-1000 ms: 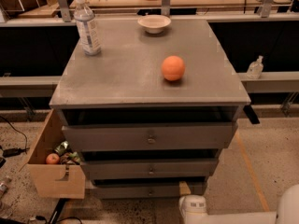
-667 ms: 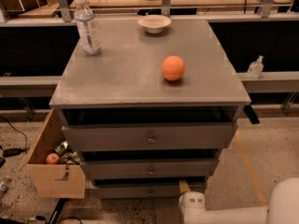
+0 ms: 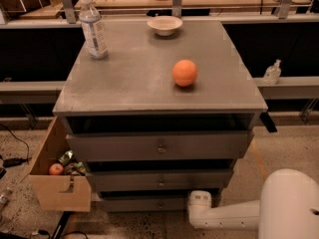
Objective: Open bottom drawer
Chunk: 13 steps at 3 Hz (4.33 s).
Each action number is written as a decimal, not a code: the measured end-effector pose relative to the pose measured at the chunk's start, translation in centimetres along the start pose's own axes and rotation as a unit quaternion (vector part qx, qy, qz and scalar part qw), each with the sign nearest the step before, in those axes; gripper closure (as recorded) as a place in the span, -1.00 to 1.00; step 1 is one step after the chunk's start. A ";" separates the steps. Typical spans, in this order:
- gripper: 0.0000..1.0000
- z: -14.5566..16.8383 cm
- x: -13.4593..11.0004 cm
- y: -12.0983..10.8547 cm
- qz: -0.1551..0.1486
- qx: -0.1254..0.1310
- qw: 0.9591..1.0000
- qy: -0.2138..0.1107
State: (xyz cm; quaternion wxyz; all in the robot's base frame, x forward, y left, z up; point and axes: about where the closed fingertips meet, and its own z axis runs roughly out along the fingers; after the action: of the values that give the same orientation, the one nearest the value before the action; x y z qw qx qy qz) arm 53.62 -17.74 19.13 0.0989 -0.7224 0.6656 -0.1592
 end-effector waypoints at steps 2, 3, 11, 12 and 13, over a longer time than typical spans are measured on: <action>0.27 1.1 -1.2 -0.3 0.000 -0.045 0.999 -0.011; 0.76 1.1 -1.3 -0.1 0.003 -0.049 0.999 -0.013; 1.00 1.0 -1.3 -0.1 0.003 -0.049 0.999 -0.013; 1.00 1.0 -1.3 -0.1 0.003 -0.049 0.999 -0.013; 1.00 1.0 -1.3 -0.1 0.003 -0.050 0.999 -0.013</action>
Offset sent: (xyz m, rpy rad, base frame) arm 0.0057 0.0186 -0.0172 0.0522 0.1375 -0.0140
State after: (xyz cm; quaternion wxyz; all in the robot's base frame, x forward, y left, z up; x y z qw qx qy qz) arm 54.01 -16.52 18.10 0.0719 -0.7263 0.6736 -0.1165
